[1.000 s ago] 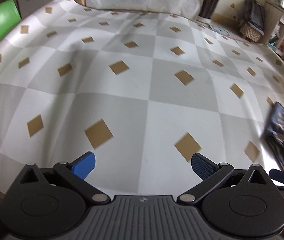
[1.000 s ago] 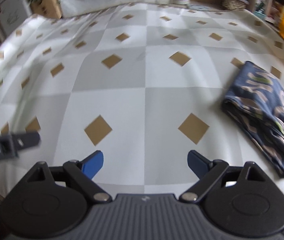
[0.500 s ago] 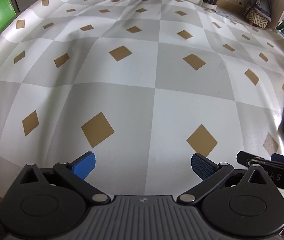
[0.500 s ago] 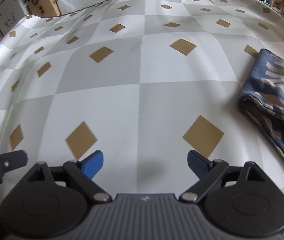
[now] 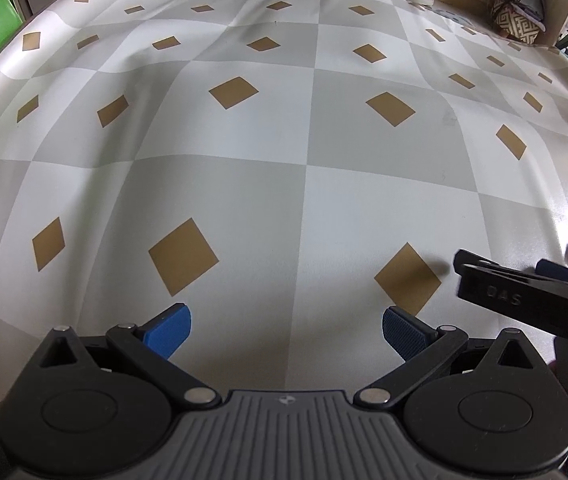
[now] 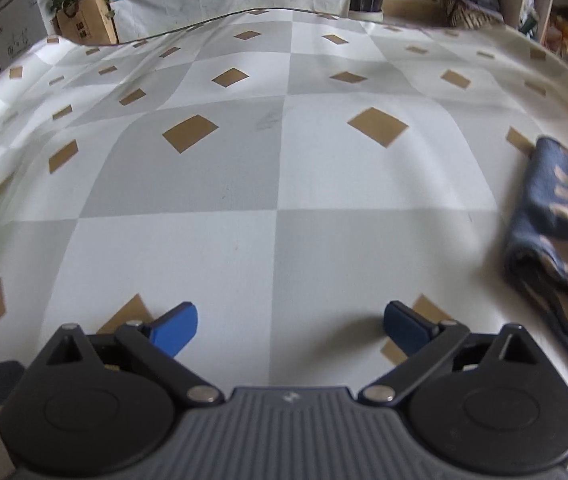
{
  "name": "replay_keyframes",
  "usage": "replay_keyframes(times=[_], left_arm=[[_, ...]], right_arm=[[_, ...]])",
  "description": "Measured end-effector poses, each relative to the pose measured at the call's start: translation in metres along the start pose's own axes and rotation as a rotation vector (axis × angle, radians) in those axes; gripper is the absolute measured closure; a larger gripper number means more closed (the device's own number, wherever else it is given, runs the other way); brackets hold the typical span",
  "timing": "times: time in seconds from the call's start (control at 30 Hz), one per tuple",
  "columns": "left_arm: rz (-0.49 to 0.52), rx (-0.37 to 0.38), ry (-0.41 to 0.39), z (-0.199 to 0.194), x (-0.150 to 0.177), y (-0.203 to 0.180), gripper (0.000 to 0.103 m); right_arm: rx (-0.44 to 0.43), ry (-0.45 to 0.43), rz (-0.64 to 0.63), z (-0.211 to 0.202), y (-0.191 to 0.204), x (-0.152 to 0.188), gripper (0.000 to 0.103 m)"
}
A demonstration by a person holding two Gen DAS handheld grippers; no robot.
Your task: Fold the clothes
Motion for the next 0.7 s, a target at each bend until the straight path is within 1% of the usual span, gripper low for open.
replay_keyframes(times=[0.03,0.1,0.3,0.5,0.7], left_arm=[[-0.002,0.001,0.000,0.000,-0.001,0.000,0.001],[-0.009,0.004,-0.001,0.001,-0.002,0.000,0.001],[-0.037,0.004,0.007,0.006,-0.004,0.003,0.001],[-0.042,-0.006,0.009,0.010,-0.005,0.004,0.001],[-0.037,-0.005,0.007,0.011,-0.005,0.003,0.001]], right_arm=[[0.005,-0.009,-0.021,0.002,0.003,0.000,0.001],[-0.012,-0.049,-0.030,0.005,0.005,-0.001,0.001],[-0.019,-0.157,-0.034,0.014,0.003,-0.005,0.000],[0.000,-0.229,-0.018,0.025,0.001,-0.011,0.000],[-0.004,-0.284,-0.016,0.032,-0.003,-0.014,0.000]])
Point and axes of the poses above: each gripper's, at about its wrist camera, not at the fingertips, and z roughly the way its jaws point, y to its left, x to its underside, the point moved 5 cm from there along z, roughly the way its jaws point, and after that the axes turned 15 degrees about -y, right-handed, at the moved point
